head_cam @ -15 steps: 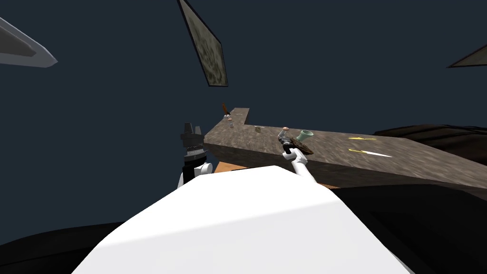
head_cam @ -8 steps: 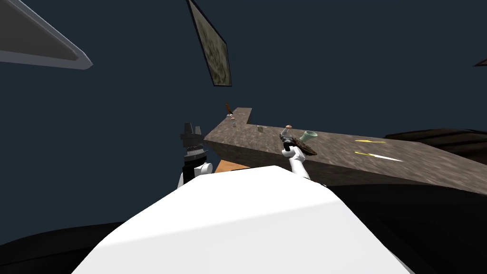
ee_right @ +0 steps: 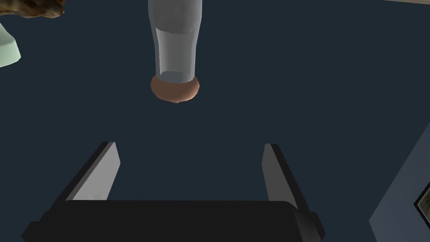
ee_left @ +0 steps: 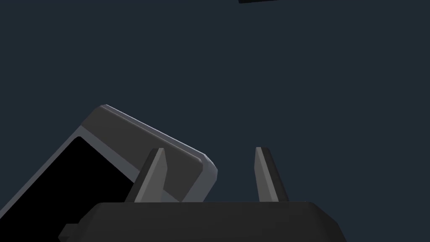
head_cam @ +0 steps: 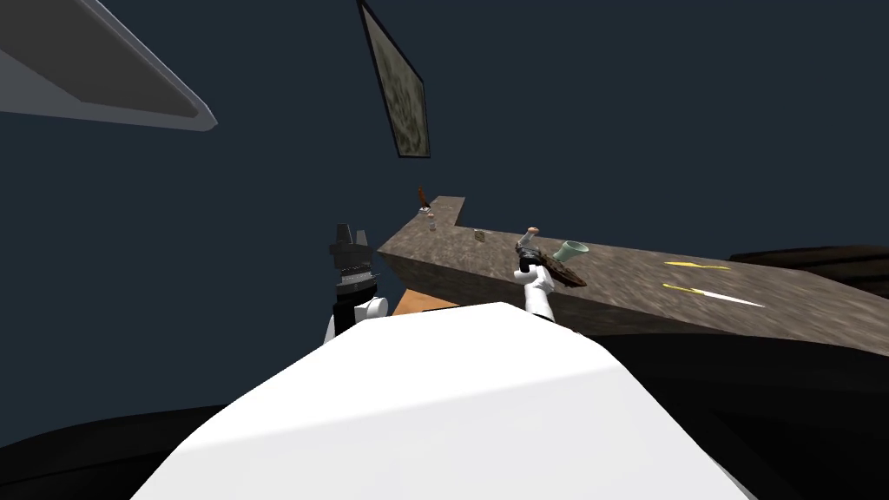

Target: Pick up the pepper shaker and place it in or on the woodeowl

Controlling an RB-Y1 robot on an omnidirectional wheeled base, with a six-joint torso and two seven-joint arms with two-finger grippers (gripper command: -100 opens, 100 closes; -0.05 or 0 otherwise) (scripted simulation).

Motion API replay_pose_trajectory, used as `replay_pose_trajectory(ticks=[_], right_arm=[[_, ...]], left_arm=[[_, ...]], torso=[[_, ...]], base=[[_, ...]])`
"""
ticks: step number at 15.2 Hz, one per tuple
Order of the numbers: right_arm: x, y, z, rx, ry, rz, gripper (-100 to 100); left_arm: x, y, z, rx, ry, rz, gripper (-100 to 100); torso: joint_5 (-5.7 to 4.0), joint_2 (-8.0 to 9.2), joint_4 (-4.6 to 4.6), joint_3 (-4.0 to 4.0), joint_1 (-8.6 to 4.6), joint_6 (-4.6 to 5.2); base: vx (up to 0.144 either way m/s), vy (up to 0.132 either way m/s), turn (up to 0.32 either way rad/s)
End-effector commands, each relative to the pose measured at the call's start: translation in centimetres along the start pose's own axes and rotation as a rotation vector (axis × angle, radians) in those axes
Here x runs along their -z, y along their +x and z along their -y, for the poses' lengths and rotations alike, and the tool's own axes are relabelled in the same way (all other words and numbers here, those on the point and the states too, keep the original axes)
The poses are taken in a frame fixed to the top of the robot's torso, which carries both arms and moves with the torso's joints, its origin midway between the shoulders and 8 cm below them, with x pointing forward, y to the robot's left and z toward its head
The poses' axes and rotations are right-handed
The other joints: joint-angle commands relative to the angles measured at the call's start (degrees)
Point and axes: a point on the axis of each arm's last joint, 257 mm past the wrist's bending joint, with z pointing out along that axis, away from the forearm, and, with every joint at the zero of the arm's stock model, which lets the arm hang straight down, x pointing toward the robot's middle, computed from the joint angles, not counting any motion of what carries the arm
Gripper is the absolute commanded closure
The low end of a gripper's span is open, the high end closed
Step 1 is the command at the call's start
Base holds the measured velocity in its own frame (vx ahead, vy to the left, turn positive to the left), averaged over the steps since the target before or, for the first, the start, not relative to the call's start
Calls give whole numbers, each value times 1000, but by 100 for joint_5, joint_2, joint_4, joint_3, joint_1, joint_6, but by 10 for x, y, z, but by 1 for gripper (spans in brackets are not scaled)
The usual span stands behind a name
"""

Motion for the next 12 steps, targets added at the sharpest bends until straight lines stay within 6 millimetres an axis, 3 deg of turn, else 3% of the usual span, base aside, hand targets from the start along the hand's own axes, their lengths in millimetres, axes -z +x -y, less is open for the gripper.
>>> replay_pose_trajectory(ticks=[1,12], right_arm=[[-2,0,9,-7,39,-4,-100],[-2,19,44,-42,192,-57,-100]], left_arm=[[0,0,0,0,0,0,0],[0,0,0,0,0,0,0]], torso=[[0,0,0,0,0,0],[-4,-12,-3,-7,-16,1]], base=[[-15,7,80],[0,-10,64]])
